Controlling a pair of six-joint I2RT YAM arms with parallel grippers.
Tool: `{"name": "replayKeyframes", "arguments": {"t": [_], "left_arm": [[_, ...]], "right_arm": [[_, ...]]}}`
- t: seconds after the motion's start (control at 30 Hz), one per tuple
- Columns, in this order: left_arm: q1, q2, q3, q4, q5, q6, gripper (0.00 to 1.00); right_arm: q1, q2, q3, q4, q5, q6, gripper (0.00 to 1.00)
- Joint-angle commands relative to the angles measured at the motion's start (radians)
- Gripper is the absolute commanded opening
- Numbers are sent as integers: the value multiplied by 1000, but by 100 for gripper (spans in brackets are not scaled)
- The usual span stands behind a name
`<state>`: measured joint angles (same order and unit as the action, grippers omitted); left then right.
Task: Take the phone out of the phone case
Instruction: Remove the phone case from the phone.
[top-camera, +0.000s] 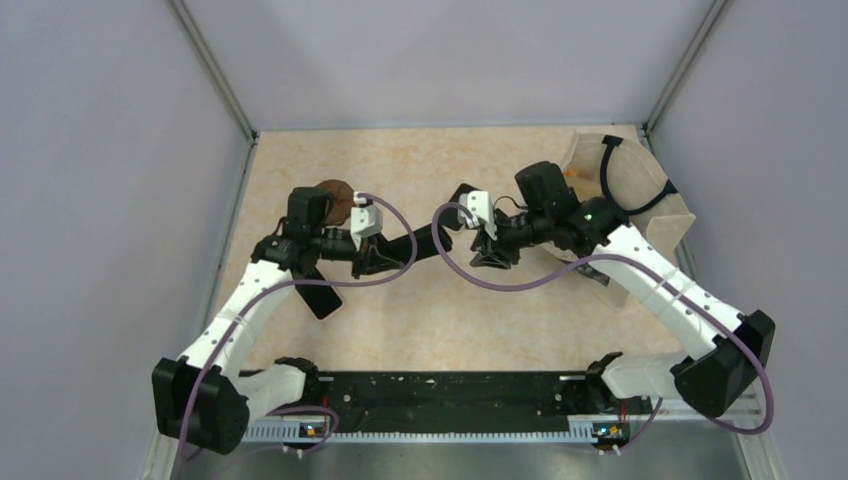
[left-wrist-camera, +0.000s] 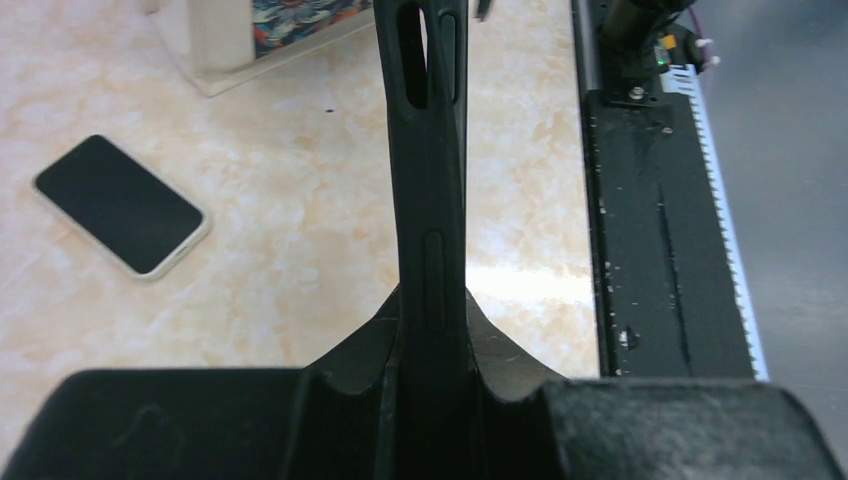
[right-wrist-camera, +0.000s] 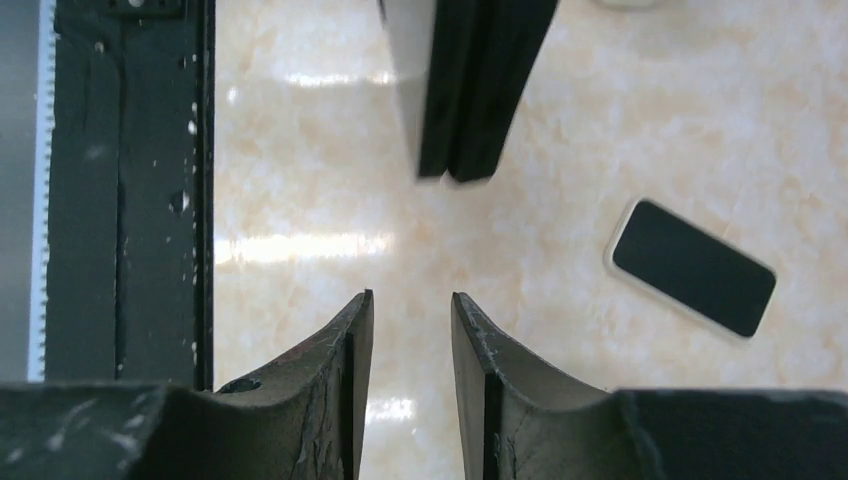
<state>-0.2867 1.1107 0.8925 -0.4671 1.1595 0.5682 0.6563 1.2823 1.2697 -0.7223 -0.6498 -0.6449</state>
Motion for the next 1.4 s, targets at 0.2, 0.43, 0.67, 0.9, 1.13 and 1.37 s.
{"name": "replayKeyframes", "arguments": {"t": [0.2,0.43,0.67,0.9,1.13,1.37], "left_arm": [[29,-20,10,65,66,103,0],[27,-24,-11,57,66,110,0],[18,-24,-18,56,68,109,0],[2,-22,-19,70,63,91,0],[-4,-23,-20,74,60,82,0],[-9,-22,-19,82,58,76,0]], "right_arm": [[-21,-40,111,-220,-44,-56,36],[-18,-10,191,-101,-146,43,37],[-3,33,241,-39,-253,89,37],[21,67,247,-16,-273,94,36],[30,80,237,-2,-271,97,36],[36,80,220,5,-271,102,36]]}}
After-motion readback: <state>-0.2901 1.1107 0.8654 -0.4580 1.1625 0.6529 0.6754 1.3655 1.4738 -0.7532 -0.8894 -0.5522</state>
